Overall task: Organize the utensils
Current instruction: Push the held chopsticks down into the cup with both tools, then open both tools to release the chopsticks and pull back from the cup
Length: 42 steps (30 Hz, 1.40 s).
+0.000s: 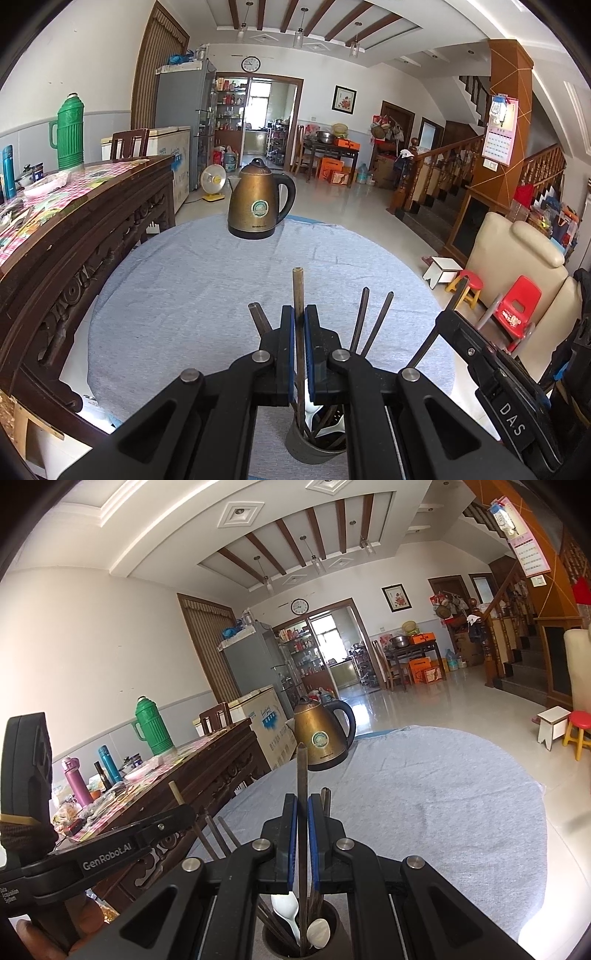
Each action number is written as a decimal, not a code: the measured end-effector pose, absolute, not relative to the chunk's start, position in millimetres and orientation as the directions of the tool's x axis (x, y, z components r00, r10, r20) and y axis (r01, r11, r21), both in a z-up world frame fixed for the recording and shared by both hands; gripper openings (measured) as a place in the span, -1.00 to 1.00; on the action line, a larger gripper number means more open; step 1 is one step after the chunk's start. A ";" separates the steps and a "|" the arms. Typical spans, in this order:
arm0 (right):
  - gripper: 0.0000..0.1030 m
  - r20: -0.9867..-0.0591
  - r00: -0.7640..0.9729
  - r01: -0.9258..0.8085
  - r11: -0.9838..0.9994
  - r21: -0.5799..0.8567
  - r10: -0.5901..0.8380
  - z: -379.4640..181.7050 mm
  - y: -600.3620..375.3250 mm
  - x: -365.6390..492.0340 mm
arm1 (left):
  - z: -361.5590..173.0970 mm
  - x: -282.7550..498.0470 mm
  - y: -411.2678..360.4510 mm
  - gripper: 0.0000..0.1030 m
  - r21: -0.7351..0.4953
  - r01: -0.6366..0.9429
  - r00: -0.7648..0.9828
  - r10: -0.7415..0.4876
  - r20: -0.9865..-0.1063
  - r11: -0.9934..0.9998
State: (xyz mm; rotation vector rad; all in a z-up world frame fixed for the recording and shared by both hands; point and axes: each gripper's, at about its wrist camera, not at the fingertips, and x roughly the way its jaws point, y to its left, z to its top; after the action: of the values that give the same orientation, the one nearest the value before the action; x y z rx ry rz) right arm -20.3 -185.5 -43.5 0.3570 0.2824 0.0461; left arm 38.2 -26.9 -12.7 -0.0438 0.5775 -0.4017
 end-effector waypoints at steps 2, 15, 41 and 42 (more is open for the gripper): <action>-0.87 -0.269 0.958 0.002 0.937 0.349 0.098 -44.6 -184.5 -20.0 | -13.1 38.8 -26.6 -0.90 -0.151 0.356 0.762 -0.380 -0.524 0.922; -0.87 -0.307 0.945 0.004 0.932 0.363 0.115 -52.9 -190.1 -15.2 | -16.5 40.8 -28.7 -0.90 -0.141 0.348 0.760 -0.367 -0.537 0.927; -0.35 -0.334 0.925 -0.001 0.882 0.471 0.180 -65.9 -205.3 -12.3 | -28.1 51.9 -17.2 0.21 -0.184 0.347 0.722 -0.386 -0.574 0.920; -0.35 -0.332 0.927 0.002 0.880 0.474 0.177 -65.4 -207.6 -13.0 | -27.5 51.2 -17.4 0.24 -0.184 0.344 0.724 -0.385 -0.573 0.921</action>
State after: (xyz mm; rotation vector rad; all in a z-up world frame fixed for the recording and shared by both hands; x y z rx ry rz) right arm -13.0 -207.6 -65.4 0.4883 0.3781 0.0933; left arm 51.2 -17.4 -27.5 -0.0663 0.6467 -0.4028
